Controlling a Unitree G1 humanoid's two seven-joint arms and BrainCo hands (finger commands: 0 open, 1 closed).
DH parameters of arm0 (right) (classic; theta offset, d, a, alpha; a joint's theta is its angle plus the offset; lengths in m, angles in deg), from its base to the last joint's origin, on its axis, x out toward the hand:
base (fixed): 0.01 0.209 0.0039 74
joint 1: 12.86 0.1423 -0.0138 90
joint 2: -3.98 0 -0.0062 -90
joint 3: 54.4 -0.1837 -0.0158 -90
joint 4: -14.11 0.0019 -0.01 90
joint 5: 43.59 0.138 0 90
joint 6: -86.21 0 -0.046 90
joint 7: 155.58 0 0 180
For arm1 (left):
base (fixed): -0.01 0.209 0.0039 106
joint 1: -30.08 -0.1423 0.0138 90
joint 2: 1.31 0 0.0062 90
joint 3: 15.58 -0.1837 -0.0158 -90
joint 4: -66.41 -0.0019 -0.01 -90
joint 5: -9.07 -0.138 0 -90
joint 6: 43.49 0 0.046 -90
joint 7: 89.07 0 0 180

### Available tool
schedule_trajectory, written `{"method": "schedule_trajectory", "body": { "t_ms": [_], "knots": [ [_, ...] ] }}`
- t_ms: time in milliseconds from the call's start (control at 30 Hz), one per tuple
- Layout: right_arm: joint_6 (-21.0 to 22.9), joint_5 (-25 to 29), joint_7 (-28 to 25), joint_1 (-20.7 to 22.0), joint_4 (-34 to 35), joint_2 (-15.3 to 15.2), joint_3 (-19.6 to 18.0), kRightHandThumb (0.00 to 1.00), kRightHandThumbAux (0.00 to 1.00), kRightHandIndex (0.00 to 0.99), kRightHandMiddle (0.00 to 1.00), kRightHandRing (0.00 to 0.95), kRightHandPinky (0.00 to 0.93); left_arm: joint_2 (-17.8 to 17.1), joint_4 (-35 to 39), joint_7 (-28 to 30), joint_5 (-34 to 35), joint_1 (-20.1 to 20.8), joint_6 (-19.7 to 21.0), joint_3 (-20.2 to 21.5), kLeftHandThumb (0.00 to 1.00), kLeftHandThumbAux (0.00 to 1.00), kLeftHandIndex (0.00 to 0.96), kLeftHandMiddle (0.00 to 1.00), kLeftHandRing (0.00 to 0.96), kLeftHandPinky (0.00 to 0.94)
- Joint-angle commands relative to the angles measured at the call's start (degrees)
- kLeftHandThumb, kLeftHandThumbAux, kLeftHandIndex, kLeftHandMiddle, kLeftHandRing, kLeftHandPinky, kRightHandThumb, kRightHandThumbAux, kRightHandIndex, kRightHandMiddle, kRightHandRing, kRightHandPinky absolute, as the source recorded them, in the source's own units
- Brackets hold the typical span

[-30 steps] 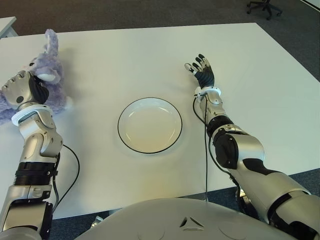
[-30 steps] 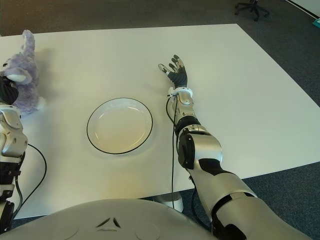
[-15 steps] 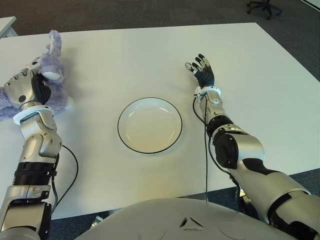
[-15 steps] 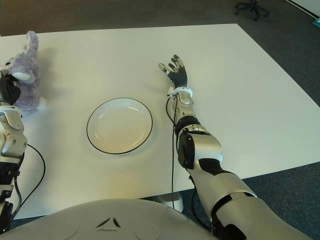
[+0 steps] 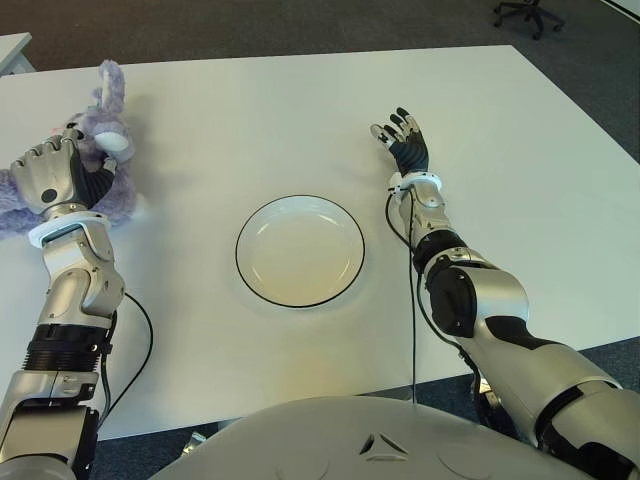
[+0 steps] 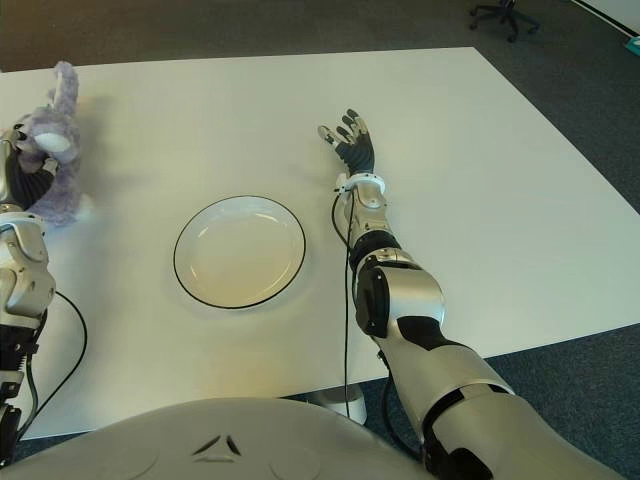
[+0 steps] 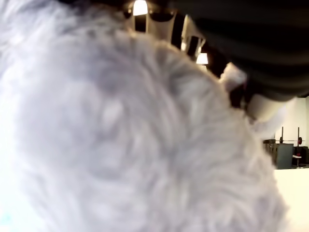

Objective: Put the doll into the plate.

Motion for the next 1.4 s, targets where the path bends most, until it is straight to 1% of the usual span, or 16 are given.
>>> {"method": "schedule_trajectory", "body": {
  "t_ms": [33, 67, 100, 167, 200, 267, 400, 500, 533, 633, 700, 867, 1033, 1167, 1300, 1400],
  "knots": [
    [3.8, 0.2, 0.4, -2.7, -2.6, 1.0, -0.1, 0.241, 0.796, 0.081, 0.098, 0.103, 0.137, 0.6, -0.2, -1.8, 0.8, -1.3, -1.5, -0.2, 0.450, 0.229, 0.224, 0.440, 0.480, 0.508],
    [3.8, 0.3, 0.4, -2.7, -2.6, 1.0, -0.1, 0.242, 0.796, 0.081, 0.098, 0.103, 0.138, 0.7, -0.2, -2.4, 1.2, -1.3, -2.1, 0.0, 0.449, 0.229, 0.223, 0.436, 0.474, 0.498],
    [3.8, 0.3, 0.4, -2.7, -2.6, 1.0, -0.1, 0.244, 0.797, 0.083, 0.100, 0.105, 0.139, 1.0, -0.2, -3.4, 2.0, -1.4, -3.2, 0.5, 0.455, 0.236, 0.221, 0.393, 0.421, 0.422],
    [3.8, 0.3, 0.4, -2.7, -2.6, 1.1, -0.1, 0.250, 0.795, 0.084, 0.101, 0.105, 0.141, 1.2, -0.2, -4.6, 2.9, -1.6, -4.5, 1.0, 0.458, 0.241, 0.219, 0.367, 0.388, 0.373],
    [3.8, 0.3, 0.4, -2.7, -2.6, 1.1, -0.1, 0.250, 0.795, 0.084, 0.101, 0.105, 0.141, 1.3, -0.2, -5.2, 3.3, -1.6, -5.1, 1.1, 0.458, 0.241, 0.219, 0.366, 0.386, 0.369],
    [3.8, 0.2, 0.4, -2.7, -2.6, 1.0, -0.1, 0.252, 0.795, 0.085, 0.101, 0.105, 0.139, 1.2, -0.4, -6.3, 3.9, -1.8, -6.5, 1.4, 0.469, 0.250, 0.207, 0.334, 0.328, 0.296],
    [3.8, 0.2, 0.4, -2.7, -2.6, 1.0, 0.0, 0.251, 0.796, 0.084, 0.100, 0.104, 0.138, 1.2, -0.5, -7.5, 4.7, -1.9, -8.0, 1.6, 0.475, 0.255, 0.194, 0.299, 0.277, 0.253],
    [3.7, 0.2, 0.4, -2.7, -2.6, 1.0, 0.0, 0.247, 0.798, 0.081, 0.098, 0.102, 0.136, 1.3, -0.8, -8.5, 5.4, -2.0, -9.3, 1.9, 0.475, 0.251, 0.180, 0.274, 0.255, 0.247],
    [3.7, 0.2, 0.4, -2.7, -2.6, 1.0, 0.0, 0.247, 0.800, 0.083, 0.098, 0.103, 0.139, 1.3, -0.9, -8.7, 5.7, -2.0, -9.7, 2.0, 0.471, 0.249, 0.165, 0.242, 0.213, 0.208],
    [3.7, 0.2, 0.4, -2.7, -2.6, 1.0, 0.0, 0.249, 0.801, 0.084, 0.098, 0.104, 0.142, 1.5, -1.0, -9.1, 6.2, -1.9, -10.4, 2.2, 0.467, 0.248, 0.145, 0.216, 0.188, 0.188],
    [3.8, 0.2, 0.4, -2.7, -2.6, 1.0, 0.0, 0.251, 0.799, 0.085, 0.098, 0.104, 0.142, 1.6, -1.1, -9.2, 6.4, -1.9, -10.6, 2.4, 0.461, 0.243, 0.111, 0.175, 0.154, 0.158],
    [3.7, 0.3, 0.3, -2.7, -2.5, 1.0, -0.1, 0.258, 0.796, 0.084, 0.101, 0.107, 0.145, 1.9, -1.5, -9.6, 6.8, -1.7, -11.1, 2.7, 0.455, 0.241, 0.067, 0.130, 0.119, 0.146],
    [3.5, 0.2, 0.2, -2.8, -2.5, 1.1, -0.1, 0.261, 0.796, 0.087, 0.107, 0.115, 0.153, 2.2, -2.2, -10.6, 7.1, -1.4, -11.9, 2.9, 0.461, 0.247, 0.049, 0.120, 0.116, 0.148],
    [3.4, 0.2, 0.3, -2.8, -2.5, 1.2, -0.1, 0.263, 0.799, 0.092, 0.111, 0.119, 0.152, 2.3, -2.5, -11.5, 7.5, -1.3, -12.7, 3.1, 0.473, 0.253, 0.042, 0.116, 0.119, 0.157],
    [3.4, 0.2, 0.4, -2.8, -2.5, 1.3, 0.0, 0.267, 0.800, 0.094, 0.111, 0.118, 0.150, 2.5, -2.9, -12.4, 8.1, -1.0, -13.6, 3.3, 0.486, 0.253, 0.029, 0.118, 0.133, 0.194],
    [3.4, 0.2, 0.3, -2.8, -2.5, 1.3, 0.0, 0.261, 0.798, 0.090, 0.108, 0.111, 0.134, 2.6, -3.2, -13.2, 8.4, -0.9, -14.6, 3.4, 0.491, 0.248, 0.022, 0.114, 0.128, 0.155]
  ]
}}
